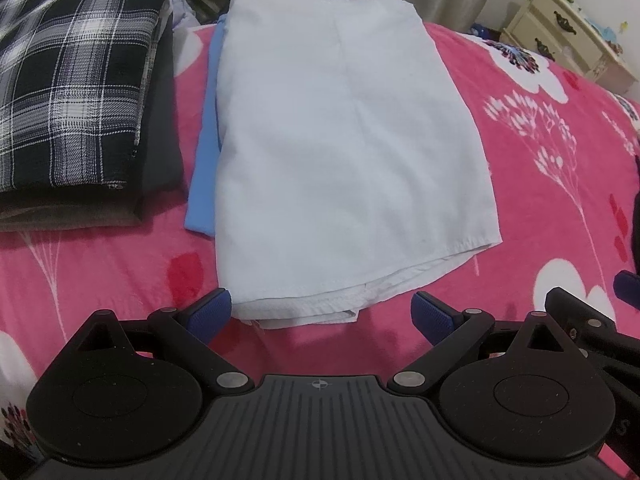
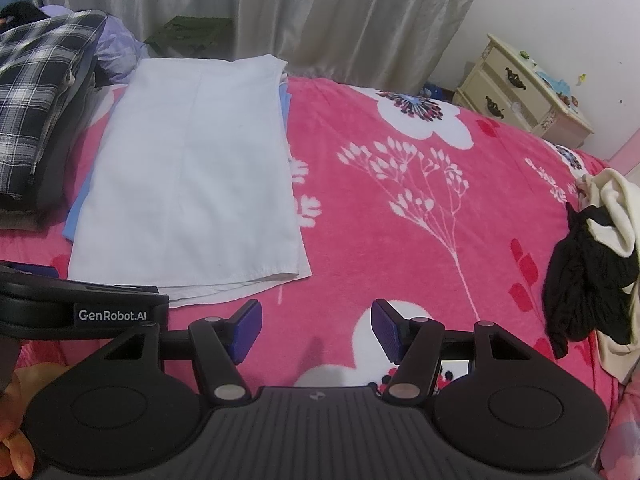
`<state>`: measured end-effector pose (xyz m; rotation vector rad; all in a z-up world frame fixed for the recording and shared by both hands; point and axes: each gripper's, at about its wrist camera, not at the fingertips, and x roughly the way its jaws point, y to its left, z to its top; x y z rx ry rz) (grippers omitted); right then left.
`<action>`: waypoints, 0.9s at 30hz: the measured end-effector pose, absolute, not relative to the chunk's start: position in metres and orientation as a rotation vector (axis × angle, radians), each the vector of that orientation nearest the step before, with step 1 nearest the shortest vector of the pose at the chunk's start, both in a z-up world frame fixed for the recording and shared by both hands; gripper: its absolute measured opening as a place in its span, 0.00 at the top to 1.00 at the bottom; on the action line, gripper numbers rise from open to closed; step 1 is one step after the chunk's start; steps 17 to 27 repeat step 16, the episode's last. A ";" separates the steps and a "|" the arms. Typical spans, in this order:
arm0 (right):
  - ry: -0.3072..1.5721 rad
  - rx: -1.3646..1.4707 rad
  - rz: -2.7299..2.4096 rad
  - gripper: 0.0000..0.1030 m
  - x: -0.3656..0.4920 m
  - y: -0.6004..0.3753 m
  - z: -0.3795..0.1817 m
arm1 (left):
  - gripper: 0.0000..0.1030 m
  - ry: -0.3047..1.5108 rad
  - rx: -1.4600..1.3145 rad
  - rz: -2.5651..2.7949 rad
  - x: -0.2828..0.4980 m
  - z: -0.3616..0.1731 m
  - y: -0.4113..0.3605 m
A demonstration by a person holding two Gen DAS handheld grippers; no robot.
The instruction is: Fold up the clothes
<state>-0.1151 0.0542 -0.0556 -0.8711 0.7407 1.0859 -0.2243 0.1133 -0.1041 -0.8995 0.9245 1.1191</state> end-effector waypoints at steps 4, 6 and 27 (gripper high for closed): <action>0.740 -0.875 1.085 0.38 -0.115 0.054 -0.056 | 0.05 0.925 -0.896 1.121 -0.224 -0.104 0.112; 0.740 -0.875 1.084 0.38 -0.116 0.055 -0.055 | 0.05 0.924 -0.893 1.121 -0.224 -0.103 0.112; 0.736 -0.875 1.087 0.38 -0.116 0.055 -0.055 | 0.05 0.927 -0.893 1.124 -0.224 -0.102 0.111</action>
